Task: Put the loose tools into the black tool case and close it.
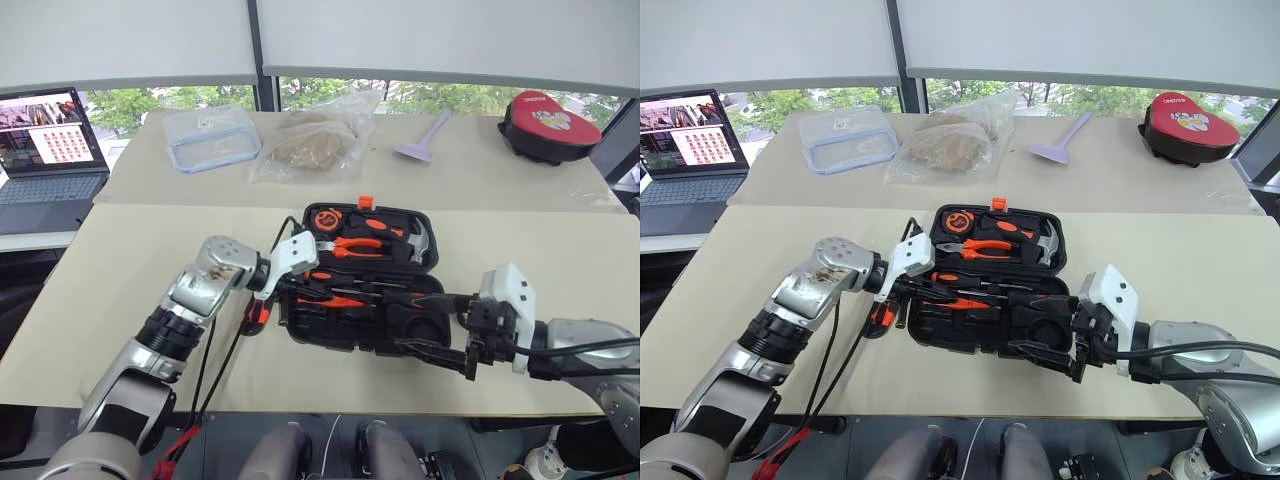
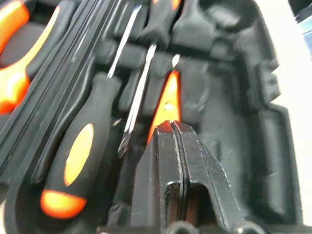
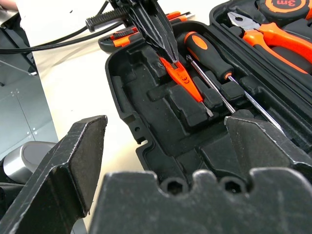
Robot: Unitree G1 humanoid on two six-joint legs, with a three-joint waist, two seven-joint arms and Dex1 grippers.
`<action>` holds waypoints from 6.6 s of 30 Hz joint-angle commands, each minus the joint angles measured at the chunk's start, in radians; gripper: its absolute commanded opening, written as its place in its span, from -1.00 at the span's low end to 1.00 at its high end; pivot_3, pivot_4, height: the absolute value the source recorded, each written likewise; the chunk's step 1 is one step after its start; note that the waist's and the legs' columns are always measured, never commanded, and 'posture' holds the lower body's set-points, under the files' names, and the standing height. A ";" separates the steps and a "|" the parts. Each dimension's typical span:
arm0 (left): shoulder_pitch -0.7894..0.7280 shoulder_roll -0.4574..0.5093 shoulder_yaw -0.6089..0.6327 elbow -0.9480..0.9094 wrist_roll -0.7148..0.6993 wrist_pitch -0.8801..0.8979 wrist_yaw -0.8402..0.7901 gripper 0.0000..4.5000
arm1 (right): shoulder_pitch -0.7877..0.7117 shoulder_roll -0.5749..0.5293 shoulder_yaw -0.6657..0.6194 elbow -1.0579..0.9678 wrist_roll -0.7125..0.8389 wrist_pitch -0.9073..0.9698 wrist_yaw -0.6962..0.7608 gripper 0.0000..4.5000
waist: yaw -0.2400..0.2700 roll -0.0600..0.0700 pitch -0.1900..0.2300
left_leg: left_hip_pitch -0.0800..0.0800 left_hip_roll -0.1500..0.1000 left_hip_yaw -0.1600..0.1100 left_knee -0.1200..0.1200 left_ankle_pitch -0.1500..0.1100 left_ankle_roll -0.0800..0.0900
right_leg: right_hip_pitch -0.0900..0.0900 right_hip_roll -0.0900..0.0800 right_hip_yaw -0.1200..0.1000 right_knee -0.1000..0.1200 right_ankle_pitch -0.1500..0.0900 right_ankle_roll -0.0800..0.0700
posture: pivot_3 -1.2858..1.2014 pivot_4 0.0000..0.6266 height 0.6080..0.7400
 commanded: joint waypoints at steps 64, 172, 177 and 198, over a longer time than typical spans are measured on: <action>-0.189 0.201 -0.039 -0.126 -0.172 -0.005 -0.178 -0.25 | 0.057 -0.041 -0.070 -0.077 0.033 -0.015 0.017 1.00 | 0.005 -0.002 0.001 | 0.000 -0.002 -0.001 -0.003 0.002 -0.002 | 0.001 -0.002 -0.001 -0.003 0.002 -0.001 | 0.03 -0.52 0.72; 0.107 0.209 0.285 -0.422 -0.459 0.117 -0.104 1.00 | -0.058 -0.065 -0.005 0.227 -0.188 -0.154 0.212 -0.99 | -0.021 0.001 -0.001 | 0.001 0.000 -0.001 -0.003 0.003 -0.002 | 0.000 0.000 0.001 -0.001 0.001 -0.001 | 0.03 -0.52 0.72; 0.108 0.221 0.269 -0.420 -0.452 0.105 -0.119 1.00 | -0.036 -0.056 0.078 0.113 -0.207 -0.128 0.179 -0.99 | -0.016 0.001 -0.001 | 0.001 0.000 -0.001 -0.002 0.003 -0.001 | 0.001 0.000 0.001 -0.001 0.001 -0.001 | 0.03 -0.52 0.72; 0.118 0.243 0.255 -0.406 -0.423 0.082 -0.099 1.00 | 0.054 -0.103 0.044 0.036 -0.190 -0.137 0.231 0.48 | -0.005 0.000 -0.001 | 0.001 0.000 -0.001 -0.003 0.003 -0.001 | 0.001 0.000 0.000 -0.002 0.001 -0.001 | 0.03 -0.52 0.72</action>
